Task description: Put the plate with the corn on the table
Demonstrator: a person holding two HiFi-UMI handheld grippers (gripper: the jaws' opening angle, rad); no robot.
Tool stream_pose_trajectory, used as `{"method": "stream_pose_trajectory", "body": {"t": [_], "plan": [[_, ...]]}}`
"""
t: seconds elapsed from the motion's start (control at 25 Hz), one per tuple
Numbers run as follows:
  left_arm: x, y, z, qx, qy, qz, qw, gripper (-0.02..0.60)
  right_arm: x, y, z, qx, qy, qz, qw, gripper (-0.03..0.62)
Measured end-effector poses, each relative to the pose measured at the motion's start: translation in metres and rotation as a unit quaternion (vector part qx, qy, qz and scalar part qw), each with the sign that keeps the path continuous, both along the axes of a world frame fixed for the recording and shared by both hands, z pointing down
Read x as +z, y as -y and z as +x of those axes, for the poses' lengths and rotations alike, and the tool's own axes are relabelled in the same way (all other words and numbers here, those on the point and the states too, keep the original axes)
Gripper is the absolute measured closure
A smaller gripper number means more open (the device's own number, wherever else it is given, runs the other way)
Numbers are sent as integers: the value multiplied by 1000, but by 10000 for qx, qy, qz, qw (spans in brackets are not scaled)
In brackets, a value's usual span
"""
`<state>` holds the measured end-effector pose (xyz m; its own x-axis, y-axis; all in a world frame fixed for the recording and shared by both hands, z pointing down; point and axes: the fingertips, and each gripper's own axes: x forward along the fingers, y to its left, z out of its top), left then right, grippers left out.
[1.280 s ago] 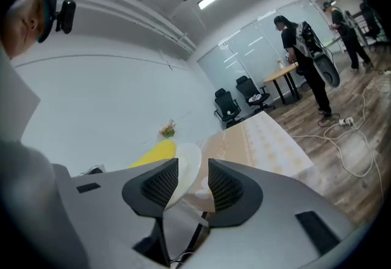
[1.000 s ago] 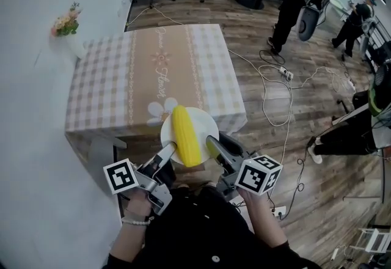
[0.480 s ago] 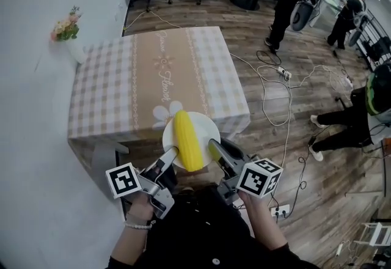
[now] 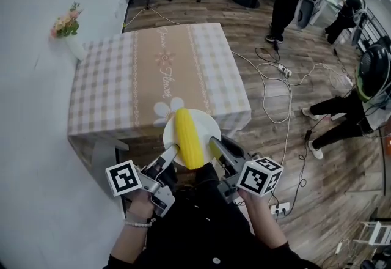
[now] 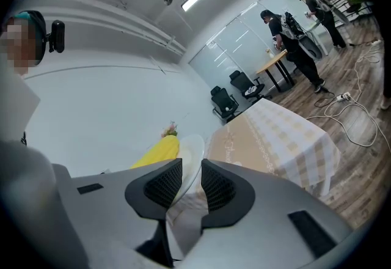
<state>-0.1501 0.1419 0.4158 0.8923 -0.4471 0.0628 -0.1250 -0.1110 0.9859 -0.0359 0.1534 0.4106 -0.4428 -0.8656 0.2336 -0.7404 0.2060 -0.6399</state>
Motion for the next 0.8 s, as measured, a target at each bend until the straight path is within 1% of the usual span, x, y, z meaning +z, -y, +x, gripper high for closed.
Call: {"method": "stream_pose_trajectory", "body": {"t": [0.16, 0.36, 0.8], "plan": [[1, 2, 4, -62, -6, -46, 10000, 545, 0, 3, 4, -37, 22, -4, 10000, 467], [-2, 14, 15, -126, 21, -5, 9999, 545, -4, 17, 16, -61, 32, 33, 10000, 468], [-7, 49, 54, -266, 15, 22, 9996, 545, -9, 55, 55, -137, 15, 40, 9999, 473]]}}
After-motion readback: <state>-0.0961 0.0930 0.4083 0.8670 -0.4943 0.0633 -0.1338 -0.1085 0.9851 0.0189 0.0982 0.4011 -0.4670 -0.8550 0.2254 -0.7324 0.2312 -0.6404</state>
